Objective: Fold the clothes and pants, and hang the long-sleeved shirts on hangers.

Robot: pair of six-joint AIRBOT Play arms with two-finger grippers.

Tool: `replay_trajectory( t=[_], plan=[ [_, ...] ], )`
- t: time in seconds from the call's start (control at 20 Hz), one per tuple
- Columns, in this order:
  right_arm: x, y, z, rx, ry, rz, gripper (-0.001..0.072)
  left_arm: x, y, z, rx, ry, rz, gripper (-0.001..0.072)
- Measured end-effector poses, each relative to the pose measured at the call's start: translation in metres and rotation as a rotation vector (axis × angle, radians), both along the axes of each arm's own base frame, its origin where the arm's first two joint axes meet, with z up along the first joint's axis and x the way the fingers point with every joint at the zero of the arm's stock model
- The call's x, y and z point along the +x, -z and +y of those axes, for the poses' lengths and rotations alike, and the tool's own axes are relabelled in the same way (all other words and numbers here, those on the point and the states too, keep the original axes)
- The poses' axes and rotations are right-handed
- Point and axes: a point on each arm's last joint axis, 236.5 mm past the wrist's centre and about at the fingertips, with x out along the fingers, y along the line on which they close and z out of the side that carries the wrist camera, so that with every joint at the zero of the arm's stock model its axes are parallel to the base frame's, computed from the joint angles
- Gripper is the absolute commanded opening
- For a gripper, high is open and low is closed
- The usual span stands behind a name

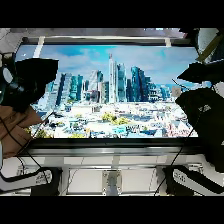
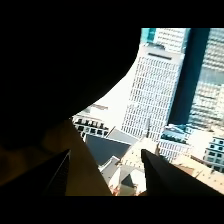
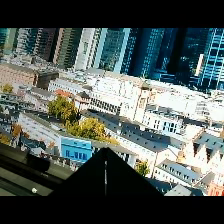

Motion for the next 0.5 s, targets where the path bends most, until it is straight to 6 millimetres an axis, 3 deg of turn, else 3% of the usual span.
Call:
replay_trajectory(
  t=[0.05,0.2,0.5],
  plan=[
    [0.005,0.001,-0.001,0.005,0.009,-0.007,0.0012,-0.004,0.015,0.012,0.009,-0.007,0.047,0.0490],
    [0.016,0.004,-0.003,0.013,0.030,-0.026,0.0012,-0.015,0.051,0.044,0.050,0.022,0.164,0.0587],
    [0.029,0.007,-0.006,0.020,0.054,-0.044,0.0012,-0.003,0.073,0.085,0.238,0.159,0.244,0.0585]
  ],
)
